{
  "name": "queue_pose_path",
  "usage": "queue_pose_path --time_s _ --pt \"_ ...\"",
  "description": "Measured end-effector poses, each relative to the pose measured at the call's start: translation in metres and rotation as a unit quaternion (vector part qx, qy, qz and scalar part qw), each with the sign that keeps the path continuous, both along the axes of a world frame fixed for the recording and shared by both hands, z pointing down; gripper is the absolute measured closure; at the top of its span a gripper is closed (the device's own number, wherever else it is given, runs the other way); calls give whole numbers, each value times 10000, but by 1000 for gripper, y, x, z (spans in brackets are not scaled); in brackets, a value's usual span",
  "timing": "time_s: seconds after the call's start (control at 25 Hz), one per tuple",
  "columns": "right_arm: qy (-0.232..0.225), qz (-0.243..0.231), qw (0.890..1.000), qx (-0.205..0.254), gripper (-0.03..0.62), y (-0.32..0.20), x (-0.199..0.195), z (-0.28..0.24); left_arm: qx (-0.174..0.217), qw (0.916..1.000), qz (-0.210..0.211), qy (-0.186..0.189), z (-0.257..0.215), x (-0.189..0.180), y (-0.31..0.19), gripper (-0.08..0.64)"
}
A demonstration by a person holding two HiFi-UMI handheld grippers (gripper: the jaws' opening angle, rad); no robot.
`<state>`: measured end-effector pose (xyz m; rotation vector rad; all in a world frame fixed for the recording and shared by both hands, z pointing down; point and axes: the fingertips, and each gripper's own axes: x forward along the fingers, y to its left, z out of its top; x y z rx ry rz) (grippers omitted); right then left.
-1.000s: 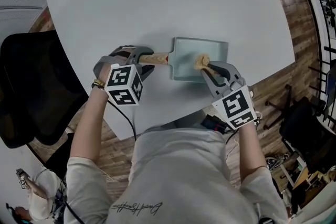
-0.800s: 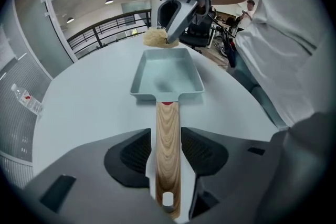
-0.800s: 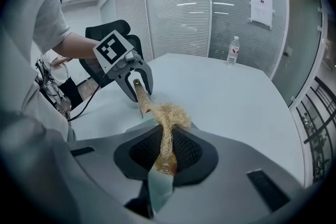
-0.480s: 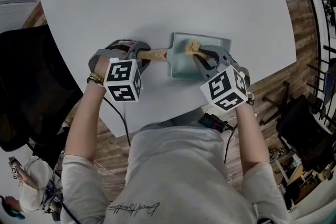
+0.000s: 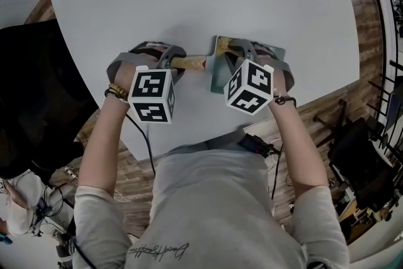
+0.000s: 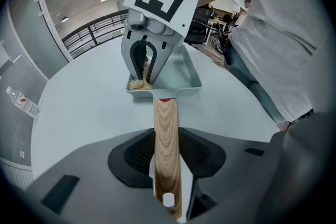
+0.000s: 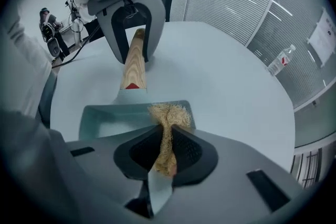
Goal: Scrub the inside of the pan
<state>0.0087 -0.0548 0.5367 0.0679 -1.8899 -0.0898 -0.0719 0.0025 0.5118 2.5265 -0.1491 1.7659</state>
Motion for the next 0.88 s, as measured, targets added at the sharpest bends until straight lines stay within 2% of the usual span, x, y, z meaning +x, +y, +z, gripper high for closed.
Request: queue_pose_path --time_s 0.36,0.64,0.88 --pt "558 -192 9974 -406 525 1 -2 4 1 10000 24 -12 -2 0 -1 411" --pt "665 -309 9965 -413 525 2 -1 2 -45 10000 -48 -52 -4 2 -3 411" --pt "797 -474 9913 -938 525 34 8 2 -36 9998 -202 -5 -3 2 -4 411"
